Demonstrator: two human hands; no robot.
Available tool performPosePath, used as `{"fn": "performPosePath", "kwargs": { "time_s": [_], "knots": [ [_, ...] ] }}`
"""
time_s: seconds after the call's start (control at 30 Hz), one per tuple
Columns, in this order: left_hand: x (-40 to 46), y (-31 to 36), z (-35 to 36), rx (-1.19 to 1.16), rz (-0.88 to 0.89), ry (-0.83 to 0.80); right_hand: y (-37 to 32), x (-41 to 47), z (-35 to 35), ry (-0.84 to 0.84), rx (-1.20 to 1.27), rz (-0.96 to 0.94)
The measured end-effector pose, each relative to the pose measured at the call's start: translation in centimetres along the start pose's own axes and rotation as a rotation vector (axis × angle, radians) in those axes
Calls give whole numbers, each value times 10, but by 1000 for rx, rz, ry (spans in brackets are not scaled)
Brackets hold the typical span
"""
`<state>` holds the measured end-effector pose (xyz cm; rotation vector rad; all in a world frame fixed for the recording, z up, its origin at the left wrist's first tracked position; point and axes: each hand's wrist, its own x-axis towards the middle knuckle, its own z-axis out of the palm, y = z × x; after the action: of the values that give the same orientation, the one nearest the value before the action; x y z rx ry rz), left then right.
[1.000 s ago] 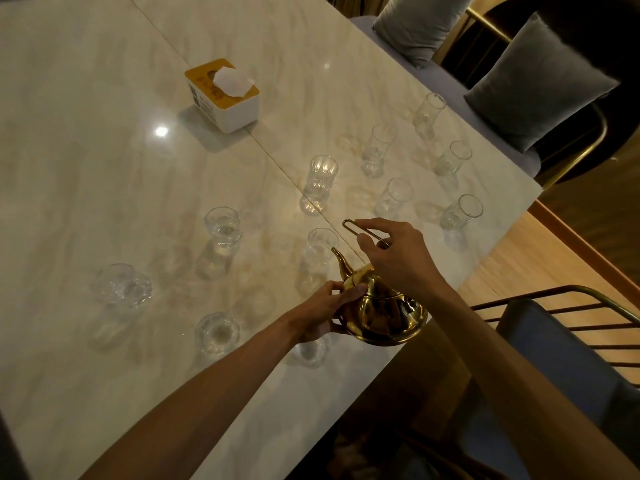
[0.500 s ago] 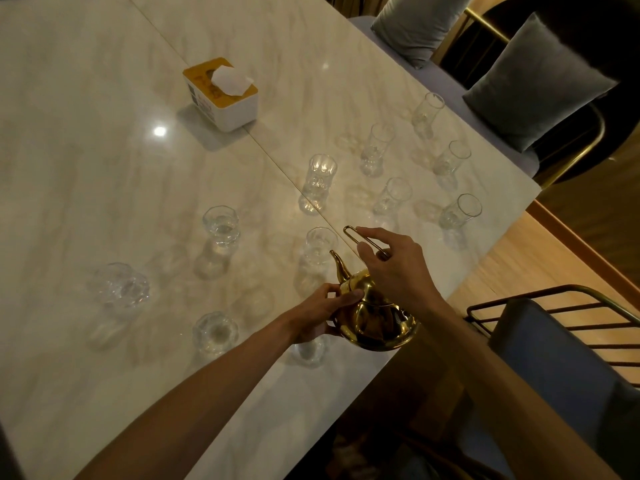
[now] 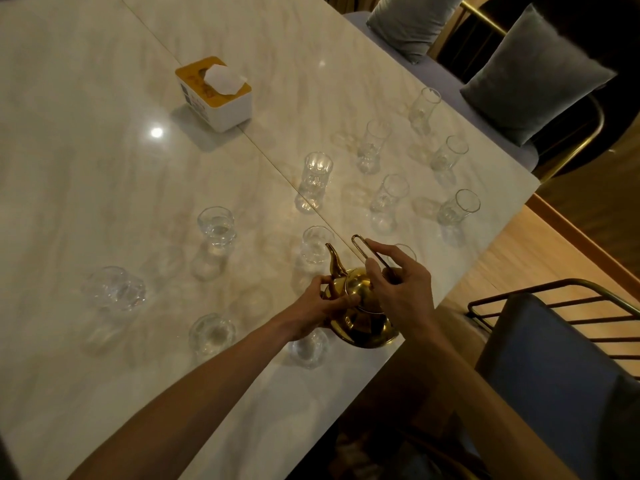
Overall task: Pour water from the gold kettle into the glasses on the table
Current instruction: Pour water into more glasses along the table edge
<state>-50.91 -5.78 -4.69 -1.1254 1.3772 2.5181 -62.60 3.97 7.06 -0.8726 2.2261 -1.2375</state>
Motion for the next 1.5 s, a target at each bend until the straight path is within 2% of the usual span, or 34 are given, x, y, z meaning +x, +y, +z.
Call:
{"fn": "performPosePath", "kwargs": {
  "time_s": [0.4,0.73,1.2,1.5],
  "knots": [
    [2,0,1,37,39,34,14,-7,-3,7,90,-18],
    [-11,23,21,104,108,38,7,-10,-26,62,125,-116],
    [-39,94,117,198,307,61,-30,-12,-130,173,206,-284],
    [-38,87,183,144,373,61,-13,-17,-192,194,156,-349]
  ]
}}
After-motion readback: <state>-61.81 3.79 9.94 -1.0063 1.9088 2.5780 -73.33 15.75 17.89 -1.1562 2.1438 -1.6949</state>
